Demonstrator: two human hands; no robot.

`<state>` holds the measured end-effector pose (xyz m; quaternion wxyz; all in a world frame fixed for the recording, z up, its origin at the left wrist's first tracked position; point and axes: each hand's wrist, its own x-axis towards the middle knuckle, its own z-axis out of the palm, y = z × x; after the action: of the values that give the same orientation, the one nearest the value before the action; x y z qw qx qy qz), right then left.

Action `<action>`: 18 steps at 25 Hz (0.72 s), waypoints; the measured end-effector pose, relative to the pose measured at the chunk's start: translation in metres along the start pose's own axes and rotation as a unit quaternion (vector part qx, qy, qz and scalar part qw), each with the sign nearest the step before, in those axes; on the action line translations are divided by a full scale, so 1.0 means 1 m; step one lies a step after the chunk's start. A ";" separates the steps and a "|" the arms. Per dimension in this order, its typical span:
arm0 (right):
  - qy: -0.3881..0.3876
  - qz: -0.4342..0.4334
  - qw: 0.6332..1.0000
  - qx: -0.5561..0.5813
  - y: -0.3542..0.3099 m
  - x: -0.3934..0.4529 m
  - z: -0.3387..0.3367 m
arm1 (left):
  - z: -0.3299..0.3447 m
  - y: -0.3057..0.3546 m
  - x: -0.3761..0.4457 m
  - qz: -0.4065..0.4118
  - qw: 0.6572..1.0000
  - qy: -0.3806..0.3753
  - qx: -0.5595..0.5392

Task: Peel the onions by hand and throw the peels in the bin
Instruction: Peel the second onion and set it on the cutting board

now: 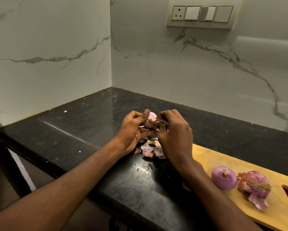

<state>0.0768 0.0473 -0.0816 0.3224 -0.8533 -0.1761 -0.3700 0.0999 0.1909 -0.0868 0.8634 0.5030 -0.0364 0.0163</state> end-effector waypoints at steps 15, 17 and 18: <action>-0.043 0.020 0.997 0.063 0.010 0.000 0.004 | -0.006 0.002 0.002 -0.035 0.997 -0.059 -0.035; -0.018 0.005 0.998 0.066 0.011 0.000 0.001 | -0.006 0.001 0.001 -0.050 0.996 -0.078 -0.017; -0.011 -0.002 0.998 0.062 0.011 0.001 0.000 | -0.006 0.001 0.001 -0.050 0.995 -0.083 -0.013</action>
<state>0.0832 0.0394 -0.0856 0.3719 -0.8354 -0.2039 -0.3495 0.1007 0.1968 -0.0884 0.8637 0.4925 -0.0823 -0.0693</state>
